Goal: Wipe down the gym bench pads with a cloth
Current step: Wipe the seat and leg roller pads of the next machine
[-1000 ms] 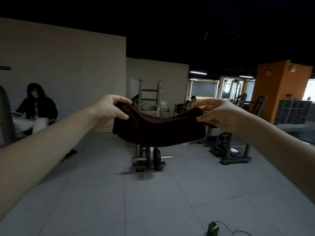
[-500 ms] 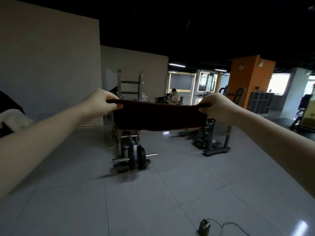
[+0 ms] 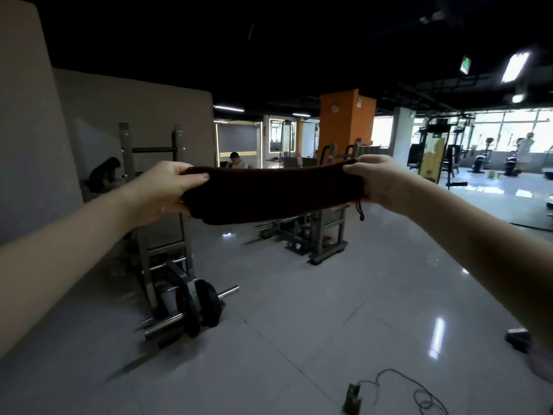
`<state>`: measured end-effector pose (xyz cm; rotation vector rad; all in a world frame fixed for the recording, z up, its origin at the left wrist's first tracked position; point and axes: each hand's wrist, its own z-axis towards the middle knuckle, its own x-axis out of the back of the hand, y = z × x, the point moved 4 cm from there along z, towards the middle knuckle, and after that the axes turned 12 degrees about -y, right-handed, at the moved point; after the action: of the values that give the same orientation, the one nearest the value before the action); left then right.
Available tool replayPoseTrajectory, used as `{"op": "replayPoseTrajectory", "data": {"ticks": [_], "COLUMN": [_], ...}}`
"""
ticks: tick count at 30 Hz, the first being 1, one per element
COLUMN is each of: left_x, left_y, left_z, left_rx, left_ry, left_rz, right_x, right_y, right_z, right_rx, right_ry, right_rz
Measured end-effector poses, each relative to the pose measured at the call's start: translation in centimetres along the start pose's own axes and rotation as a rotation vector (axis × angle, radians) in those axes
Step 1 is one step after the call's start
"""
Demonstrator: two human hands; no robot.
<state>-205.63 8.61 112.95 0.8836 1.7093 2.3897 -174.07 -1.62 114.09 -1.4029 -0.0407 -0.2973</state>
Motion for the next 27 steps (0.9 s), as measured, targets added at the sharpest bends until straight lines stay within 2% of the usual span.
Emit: {"op": "replayPoseTrajectory", "data": {"ticks": [7,16,21,27], "left_x": [0.7,-2.2,-6.1,-13.1], "left_y": [-3.1,-4.2,-2.5,2.3], "left_z": [5.1,17.0,26.9,37.1], "left_rx": [-0.074,-0.140,-0.133,-0.202], "left_ry": [-0.051,-0.136,-0.307,-0.543], "left_rz": [-0.169,-0.258,-0.282,-0.204], "right_x": [-0.7,3.2,8.9,14.2], "right_y": [0.5,2.9,3.6,2.5], "right_z": [3.4,11.1,16.9,22.6], "right_rx": [-0.045,0.019,0.071,0.047], "right_ry": [0.052,0.239,0.385,0.425], "right_rz": [-0.094,-0.249,-0.353,-0.434]}}
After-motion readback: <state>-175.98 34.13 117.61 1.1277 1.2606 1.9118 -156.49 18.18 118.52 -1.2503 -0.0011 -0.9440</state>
